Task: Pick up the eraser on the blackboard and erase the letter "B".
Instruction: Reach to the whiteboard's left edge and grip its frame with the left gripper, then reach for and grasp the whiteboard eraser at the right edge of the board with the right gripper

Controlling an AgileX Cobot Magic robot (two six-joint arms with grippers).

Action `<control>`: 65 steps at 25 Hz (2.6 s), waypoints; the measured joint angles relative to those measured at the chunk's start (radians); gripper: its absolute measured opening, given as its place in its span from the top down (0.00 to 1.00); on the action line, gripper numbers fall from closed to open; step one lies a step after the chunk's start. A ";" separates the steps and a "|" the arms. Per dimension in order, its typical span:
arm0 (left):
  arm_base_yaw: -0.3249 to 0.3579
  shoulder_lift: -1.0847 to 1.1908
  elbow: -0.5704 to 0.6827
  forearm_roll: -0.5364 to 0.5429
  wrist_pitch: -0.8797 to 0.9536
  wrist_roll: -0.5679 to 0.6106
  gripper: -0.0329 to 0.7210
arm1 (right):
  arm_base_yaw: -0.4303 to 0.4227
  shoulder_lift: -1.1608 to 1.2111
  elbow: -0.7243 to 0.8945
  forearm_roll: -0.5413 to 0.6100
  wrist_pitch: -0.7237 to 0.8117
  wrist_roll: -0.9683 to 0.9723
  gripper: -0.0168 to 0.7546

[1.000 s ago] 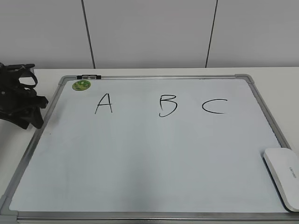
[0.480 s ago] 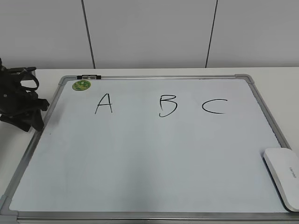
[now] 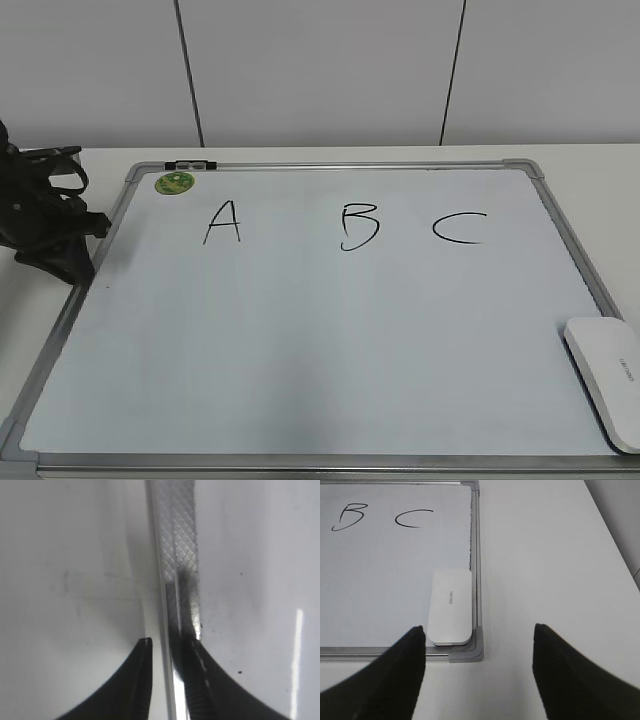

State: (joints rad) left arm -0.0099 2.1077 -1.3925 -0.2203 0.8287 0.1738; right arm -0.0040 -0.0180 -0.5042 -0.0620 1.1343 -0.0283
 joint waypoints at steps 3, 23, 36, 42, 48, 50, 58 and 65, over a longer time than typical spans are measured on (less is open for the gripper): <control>-0.002 0.004 -0.004 -0.012 0.007 0.000 0.92 | 0.000 0.000 0.000 0.000 0.000 0.000 0.30; -0.002 0.004 -0.006 -0.035 0.016 -0.011 0.94 | 0.000 0.345 -0.093 0.051 -0.074 -0.092 0.30; -0.002 0.004 -0.006 -0.039 0.018 -0.011 0.94 | 0.000 0.807 -0.115 0.160 -0.114 -0.122 0.30; -0.002 0.004 -0.006 -0.039 0.019 -0.011 0.94 | 0.000 0.997 -0.140 0.192 -0.130 -0.145 0.17; -0.002 0.004 -0.006 -0.039 0.019 -0.011 0.94 | 0.000 1.171 -0.180 0.199 -0.206 -0.149 0.12; -0.002 0.004 -0.006 -0.039 0.019 -0.011 0.94 | 0.000 1.229 -0.192 0.199 -0.241 -0.149 0.12; -0.002 0.004 -0.006 -0.039 0.021 -0.011 0.94 | 0.000 1.402 -0.200 0.188 -0.385 -0.149 0.12; -0.002 0.004 -0.006 -0.039 0.022 -0.011 0.94 | 0.000 1.484 -0.200 0.178 -0.449 -0.149 0.12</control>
State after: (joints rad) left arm -0.0123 2.1113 -1.3985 -0.2591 0.8502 0.1629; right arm -0.0040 1.4663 -0.7046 0.1157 0.6851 -0.1774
